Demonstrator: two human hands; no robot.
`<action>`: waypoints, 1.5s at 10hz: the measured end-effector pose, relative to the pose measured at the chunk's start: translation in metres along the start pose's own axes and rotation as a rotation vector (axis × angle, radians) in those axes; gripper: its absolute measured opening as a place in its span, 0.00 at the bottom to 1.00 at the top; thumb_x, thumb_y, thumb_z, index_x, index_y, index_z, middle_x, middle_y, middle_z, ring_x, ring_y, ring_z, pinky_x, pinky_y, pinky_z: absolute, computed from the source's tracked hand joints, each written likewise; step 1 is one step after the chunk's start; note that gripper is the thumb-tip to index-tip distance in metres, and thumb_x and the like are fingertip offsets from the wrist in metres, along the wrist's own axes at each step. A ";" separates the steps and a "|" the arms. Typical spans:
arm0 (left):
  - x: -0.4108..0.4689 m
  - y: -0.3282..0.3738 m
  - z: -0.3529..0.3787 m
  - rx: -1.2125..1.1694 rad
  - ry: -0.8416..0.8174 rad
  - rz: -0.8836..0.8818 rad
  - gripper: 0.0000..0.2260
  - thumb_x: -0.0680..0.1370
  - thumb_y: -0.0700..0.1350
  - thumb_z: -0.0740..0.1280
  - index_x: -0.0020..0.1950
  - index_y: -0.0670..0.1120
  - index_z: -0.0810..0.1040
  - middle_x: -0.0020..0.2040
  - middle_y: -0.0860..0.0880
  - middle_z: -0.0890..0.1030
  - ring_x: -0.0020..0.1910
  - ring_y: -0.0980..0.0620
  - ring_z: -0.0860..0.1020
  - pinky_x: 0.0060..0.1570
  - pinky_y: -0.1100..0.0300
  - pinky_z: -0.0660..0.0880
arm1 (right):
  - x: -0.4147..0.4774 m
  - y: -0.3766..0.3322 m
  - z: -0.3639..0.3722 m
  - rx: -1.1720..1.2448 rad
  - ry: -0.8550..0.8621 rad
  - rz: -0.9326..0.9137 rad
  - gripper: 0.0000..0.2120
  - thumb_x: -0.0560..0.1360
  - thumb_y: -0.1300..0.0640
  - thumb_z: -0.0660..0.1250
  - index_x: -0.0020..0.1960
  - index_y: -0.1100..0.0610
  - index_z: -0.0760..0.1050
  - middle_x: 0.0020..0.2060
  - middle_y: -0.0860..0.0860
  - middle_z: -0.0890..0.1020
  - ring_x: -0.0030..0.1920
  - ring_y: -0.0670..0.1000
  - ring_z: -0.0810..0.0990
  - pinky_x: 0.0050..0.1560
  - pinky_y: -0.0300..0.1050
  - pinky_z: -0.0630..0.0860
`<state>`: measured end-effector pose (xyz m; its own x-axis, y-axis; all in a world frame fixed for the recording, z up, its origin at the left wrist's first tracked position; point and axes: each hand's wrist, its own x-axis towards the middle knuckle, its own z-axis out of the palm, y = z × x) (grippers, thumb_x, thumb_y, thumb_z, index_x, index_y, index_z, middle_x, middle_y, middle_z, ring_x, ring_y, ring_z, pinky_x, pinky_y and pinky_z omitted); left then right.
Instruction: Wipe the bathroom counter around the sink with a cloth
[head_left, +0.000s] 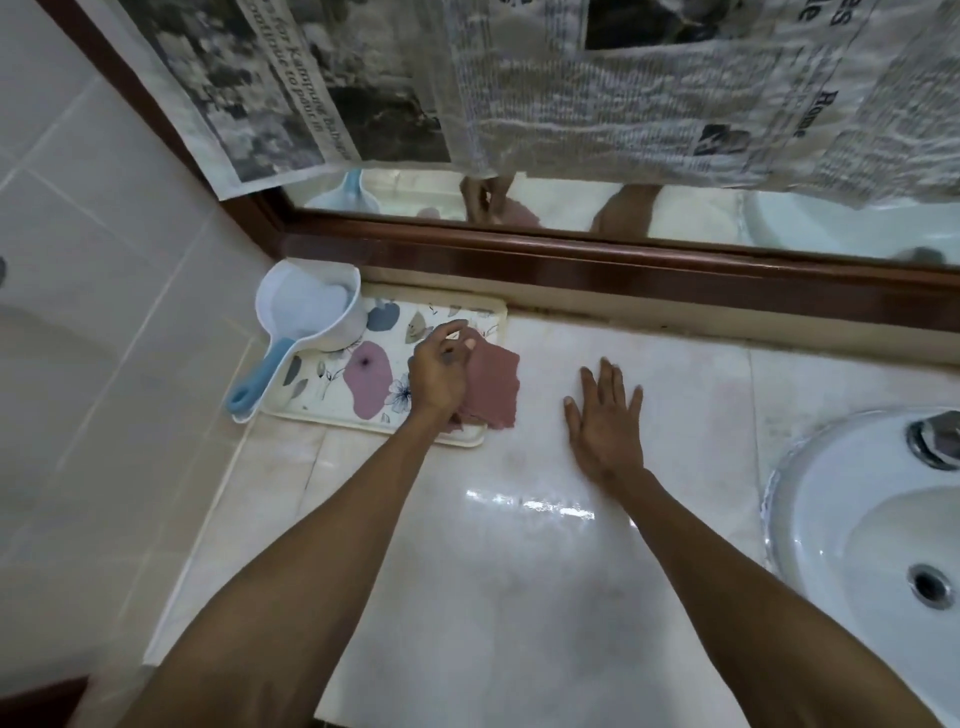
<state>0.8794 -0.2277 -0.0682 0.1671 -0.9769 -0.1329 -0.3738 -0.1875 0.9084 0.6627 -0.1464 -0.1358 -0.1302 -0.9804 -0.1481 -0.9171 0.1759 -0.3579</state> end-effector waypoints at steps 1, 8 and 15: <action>0.012 -0.023 -0.024 0.038 0.034 -0.034 0.12 0.81 0.42 0.69 0.64 0.45 0.82 0.56 0.50 0.84 0.49 0.55 0.80 0.48 0.70 0.77 | 0.008 -0.029 0.014 0.006 -0.011 -0.033 0.30 0.83 0.43 0.44 0.80 0.57 0.52 0.81 0.56 0.48 0.81 0.54 0.44 0.78 0.62 0.41; -0.002 -0.052 -0.050 0.735 -0.008 0.365 0.15 0.81 0.49 0.63 0.66 0.46 0.76 0.64 0.43 0.76 0.61 0.40 0.73 0.58 0.47 0.70 | 0.004 -0.037 0.020 -0.037 0.005 -0.006 0.29 0.84 0.42 0.47 0.81 0.53 0.51 0.81 0.52 0.48 0.81 0.51 0.45 0.79 0.56 0.41; -0.202 0.051 0.007 0.457 -0.251 0.251 0.13 0.82 0.50 0.64 0.64 0.51 0.80 0.48 0.54 0.83 0.50 0.48 0.82 0.53 0.53 0.79 | -0.140 0.061 -0.110 -0.123 -0.654 -0.118 0.21 0.82 0.45 0.60 0.69 0.56 0.72 0.70 0.54 0.73 0.68 0.56 0.72 0.65 0.46 0.67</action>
